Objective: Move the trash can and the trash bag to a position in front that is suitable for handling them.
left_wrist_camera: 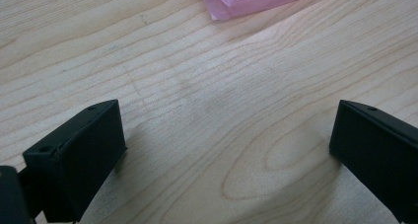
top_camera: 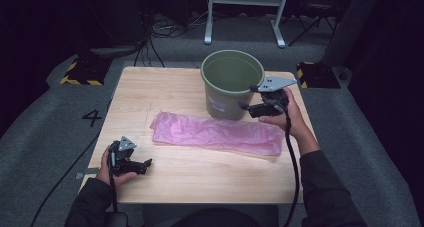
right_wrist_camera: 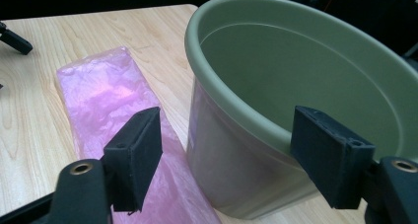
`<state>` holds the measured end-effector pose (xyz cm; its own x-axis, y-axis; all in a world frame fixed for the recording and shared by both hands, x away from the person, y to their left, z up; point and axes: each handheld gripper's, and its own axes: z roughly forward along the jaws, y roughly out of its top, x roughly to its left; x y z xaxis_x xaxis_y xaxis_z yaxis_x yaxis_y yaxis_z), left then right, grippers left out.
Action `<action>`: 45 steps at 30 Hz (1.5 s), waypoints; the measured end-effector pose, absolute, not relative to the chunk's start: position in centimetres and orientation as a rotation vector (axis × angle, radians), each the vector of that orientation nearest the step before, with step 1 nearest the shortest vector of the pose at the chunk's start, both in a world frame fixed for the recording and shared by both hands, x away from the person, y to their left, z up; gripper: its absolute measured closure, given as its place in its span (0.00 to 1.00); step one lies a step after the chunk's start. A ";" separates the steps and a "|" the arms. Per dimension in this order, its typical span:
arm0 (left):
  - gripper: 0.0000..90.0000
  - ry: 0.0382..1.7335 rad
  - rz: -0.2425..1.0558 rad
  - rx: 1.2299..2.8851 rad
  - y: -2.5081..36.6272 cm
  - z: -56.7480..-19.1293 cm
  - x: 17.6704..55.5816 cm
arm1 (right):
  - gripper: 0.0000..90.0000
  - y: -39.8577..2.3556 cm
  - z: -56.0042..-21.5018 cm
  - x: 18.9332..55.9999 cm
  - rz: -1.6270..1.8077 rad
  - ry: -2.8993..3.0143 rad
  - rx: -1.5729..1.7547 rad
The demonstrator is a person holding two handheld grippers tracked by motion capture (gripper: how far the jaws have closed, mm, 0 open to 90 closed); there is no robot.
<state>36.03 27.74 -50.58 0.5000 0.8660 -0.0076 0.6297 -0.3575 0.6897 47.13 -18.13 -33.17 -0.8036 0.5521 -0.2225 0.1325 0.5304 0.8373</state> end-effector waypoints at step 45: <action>0.00 1.222 0.479 2.108 27.7 -50.6 36.1 | 0.82 -12.6 -33.3 53.0 1.135 2.517 0.338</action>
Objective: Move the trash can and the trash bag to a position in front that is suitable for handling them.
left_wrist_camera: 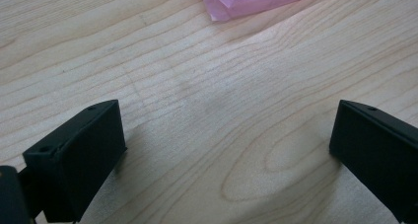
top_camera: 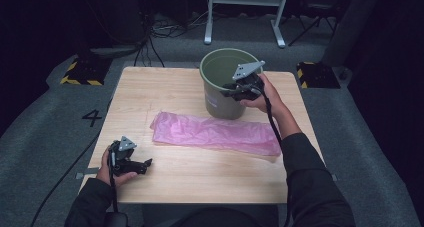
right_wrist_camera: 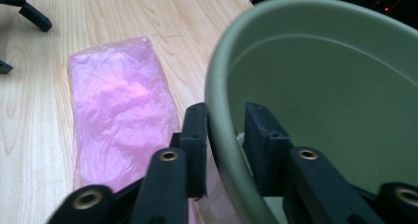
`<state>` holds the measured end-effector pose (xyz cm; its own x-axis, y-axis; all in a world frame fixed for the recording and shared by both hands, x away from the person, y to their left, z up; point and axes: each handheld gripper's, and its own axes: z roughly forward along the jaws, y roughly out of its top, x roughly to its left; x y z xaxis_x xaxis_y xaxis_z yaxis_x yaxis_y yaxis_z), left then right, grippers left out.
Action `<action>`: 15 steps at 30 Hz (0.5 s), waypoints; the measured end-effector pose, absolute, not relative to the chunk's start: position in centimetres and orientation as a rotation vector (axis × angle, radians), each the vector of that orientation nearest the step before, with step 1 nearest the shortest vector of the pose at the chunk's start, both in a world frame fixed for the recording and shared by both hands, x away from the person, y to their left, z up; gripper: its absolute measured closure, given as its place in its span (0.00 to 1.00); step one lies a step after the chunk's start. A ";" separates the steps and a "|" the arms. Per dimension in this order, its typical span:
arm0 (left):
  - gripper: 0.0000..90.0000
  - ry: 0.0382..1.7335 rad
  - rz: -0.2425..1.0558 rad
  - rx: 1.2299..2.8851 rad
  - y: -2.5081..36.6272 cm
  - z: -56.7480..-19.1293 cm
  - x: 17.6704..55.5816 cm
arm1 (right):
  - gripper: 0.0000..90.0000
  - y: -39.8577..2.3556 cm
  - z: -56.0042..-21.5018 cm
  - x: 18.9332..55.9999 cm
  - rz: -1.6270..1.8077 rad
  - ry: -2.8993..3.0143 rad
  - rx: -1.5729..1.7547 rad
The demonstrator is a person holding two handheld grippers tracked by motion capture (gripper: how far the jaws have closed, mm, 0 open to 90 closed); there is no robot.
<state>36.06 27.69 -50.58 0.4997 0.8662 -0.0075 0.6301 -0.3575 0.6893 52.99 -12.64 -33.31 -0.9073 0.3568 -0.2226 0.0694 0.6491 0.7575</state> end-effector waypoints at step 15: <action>0.00 1.222 0.481 2.109 27.7 -50.6 36.1 | 0.88 -11.0 -33.0 49.4 1.117 2.535 0.171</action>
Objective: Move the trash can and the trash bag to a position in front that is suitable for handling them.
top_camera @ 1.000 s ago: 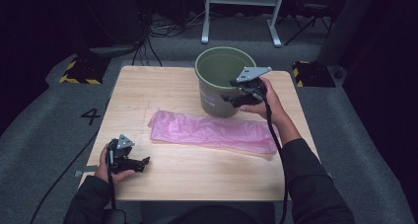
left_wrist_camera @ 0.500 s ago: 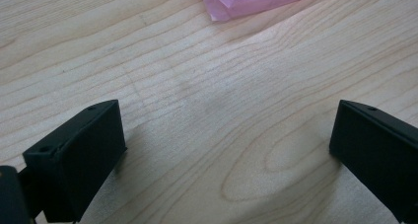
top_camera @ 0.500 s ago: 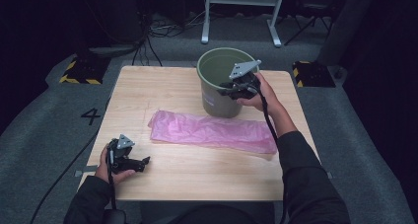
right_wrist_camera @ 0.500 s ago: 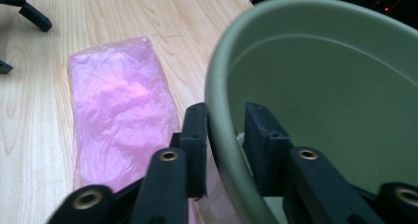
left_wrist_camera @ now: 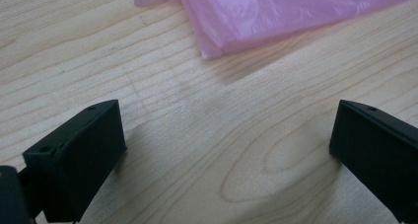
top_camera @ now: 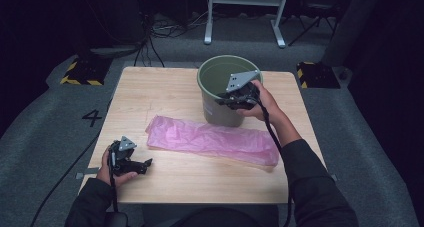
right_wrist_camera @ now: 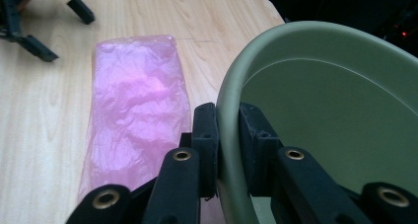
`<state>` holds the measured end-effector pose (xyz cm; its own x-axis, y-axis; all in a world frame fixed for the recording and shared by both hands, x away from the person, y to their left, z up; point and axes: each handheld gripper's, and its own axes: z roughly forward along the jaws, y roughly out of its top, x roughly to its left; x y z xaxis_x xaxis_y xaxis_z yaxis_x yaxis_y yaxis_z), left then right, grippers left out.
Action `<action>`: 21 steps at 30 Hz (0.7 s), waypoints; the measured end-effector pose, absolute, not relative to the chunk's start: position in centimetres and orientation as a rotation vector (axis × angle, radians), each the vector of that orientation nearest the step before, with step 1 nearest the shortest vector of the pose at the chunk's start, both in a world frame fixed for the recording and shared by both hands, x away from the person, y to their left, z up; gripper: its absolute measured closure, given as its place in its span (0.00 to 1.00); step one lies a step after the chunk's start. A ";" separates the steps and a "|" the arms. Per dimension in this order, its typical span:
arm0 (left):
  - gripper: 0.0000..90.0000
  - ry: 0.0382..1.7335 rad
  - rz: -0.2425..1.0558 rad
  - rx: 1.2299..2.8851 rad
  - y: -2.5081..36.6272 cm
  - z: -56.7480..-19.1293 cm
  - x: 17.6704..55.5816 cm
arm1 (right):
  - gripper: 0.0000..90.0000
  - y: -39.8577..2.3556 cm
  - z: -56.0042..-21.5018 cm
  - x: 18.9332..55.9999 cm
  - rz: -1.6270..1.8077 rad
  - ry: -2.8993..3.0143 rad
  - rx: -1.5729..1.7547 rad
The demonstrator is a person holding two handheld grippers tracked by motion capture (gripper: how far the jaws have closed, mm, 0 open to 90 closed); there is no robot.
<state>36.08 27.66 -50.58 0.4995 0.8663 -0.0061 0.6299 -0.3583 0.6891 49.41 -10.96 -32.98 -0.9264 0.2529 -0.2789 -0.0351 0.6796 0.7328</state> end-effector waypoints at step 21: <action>0.00 1.225 0.481 2.106 27.6 -50.6 36.1 | 0.47 -17.2 -33.0 46.1 1.252 2.402 0.344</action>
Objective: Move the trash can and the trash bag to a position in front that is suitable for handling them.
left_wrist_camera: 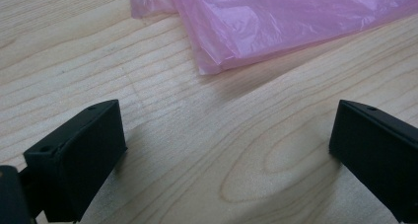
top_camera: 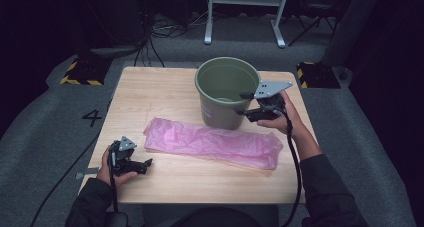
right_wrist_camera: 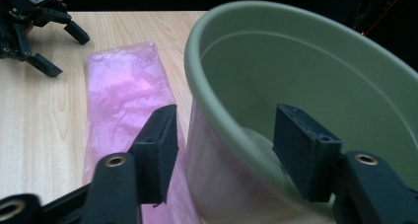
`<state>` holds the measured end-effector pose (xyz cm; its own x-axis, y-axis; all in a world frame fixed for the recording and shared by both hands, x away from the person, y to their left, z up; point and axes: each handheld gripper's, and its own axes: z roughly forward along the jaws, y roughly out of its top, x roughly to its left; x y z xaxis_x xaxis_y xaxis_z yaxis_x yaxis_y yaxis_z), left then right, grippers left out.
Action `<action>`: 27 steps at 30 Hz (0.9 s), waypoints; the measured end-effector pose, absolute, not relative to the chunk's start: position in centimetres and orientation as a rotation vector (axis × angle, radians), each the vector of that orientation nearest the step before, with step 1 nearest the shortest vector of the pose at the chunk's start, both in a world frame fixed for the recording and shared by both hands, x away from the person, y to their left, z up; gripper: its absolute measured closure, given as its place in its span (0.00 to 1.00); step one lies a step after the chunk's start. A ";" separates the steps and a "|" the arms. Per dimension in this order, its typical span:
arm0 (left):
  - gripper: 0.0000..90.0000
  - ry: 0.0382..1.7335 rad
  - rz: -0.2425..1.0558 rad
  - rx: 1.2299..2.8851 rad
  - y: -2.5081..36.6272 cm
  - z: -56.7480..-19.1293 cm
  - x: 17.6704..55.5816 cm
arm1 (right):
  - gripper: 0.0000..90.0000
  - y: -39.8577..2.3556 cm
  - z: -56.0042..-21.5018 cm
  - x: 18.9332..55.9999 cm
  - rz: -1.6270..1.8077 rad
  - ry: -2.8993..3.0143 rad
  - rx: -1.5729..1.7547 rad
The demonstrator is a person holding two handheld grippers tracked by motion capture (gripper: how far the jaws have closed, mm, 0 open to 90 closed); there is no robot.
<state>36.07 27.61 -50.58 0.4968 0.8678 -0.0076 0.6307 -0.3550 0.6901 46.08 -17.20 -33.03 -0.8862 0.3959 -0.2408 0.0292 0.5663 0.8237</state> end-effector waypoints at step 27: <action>0.01 1.228 0.482 2.103 27.5 -50.6 36.0 | 0.38 -24.4 -39.0 41.4 1.188 2.334 0.523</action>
<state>36.05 27.53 -50.59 0.4941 0.8694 -0.0089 0.6317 -0.3519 0.6908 41.37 -24.37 -39.00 -0.8187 0.5254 -0.2316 0.1217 0.5530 0.8242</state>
